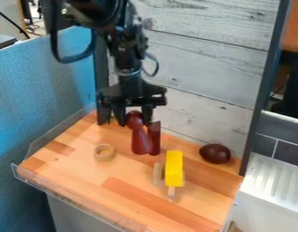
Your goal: Put the knob on top of the yellow rectangular block
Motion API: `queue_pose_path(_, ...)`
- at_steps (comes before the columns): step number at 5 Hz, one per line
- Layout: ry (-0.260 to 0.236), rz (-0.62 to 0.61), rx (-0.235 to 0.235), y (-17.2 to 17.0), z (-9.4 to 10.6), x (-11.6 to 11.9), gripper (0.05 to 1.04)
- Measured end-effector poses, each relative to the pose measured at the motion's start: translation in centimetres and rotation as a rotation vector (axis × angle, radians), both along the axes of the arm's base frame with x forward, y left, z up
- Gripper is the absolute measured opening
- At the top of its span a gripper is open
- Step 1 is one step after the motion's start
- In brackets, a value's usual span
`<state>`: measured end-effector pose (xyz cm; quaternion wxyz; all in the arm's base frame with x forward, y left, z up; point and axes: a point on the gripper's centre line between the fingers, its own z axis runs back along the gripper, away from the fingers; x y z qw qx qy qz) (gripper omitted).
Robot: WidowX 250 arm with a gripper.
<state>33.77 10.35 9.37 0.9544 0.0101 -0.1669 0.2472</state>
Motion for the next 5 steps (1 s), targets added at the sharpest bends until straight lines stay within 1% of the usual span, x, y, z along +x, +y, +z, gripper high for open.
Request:
queue_pose_path(1, -0.021, -0.007, -0.006, -1.2, 1.4, 1.3, 0.579)
queue_pose_path(2, -0.004, -0.03, 0.007, -3.4, 0.7, 2.1, 0.579)
queue_pose_path(3, 0.003, -0.064, 0.051, -5.4, -0.5, 2.9, 0.579)
queue_pose_path(4, -0.025, -0.078, 0.087, -6.5, -0.6, 3.6, 0.579)
queue_pose_path(5, -0.023, -0.075, 0.102, -6.6, -1.3, 3.8, 0.579)
